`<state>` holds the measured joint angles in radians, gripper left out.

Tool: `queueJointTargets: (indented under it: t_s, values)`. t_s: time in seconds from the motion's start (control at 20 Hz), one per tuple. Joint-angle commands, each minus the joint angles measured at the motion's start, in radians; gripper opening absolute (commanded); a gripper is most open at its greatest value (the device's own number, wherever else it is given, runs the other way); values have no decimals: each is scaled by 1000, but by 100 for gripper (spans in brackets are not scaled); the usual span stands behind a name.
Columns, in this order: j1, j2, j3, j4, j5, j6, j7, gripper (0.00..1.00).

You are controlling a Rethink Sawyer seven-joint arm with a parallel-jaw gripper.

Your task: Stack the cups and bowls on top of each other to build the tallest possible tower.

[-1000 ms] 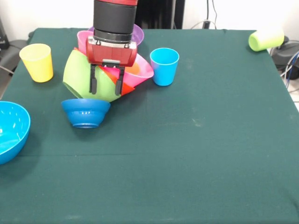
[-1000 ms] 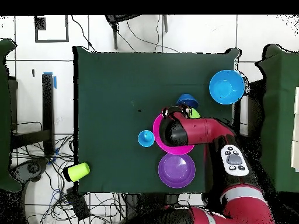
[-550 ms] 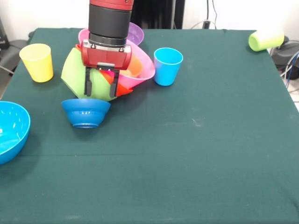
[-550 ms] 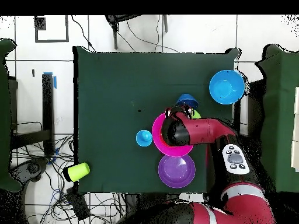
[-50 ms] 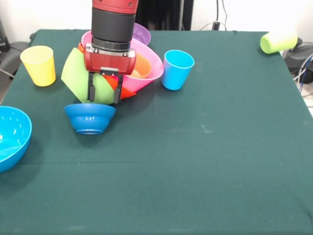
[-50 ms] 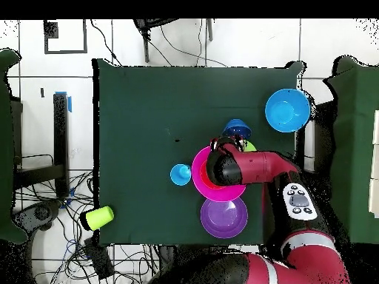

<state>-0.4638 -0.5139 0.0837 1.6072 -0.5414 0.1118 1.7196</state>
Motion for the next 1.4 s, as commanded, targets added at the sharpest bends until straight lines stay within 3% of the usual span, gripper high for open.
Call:
queueJointTargets:
  t_s: [0.05,0.95,1.4]
  values:
    - [3,38,51,-43,-59,7,15,100]
    - [48,30,-1,-38,-53,-11,47,100]
    - [34,24,19,-34,-61,-12,28,100]
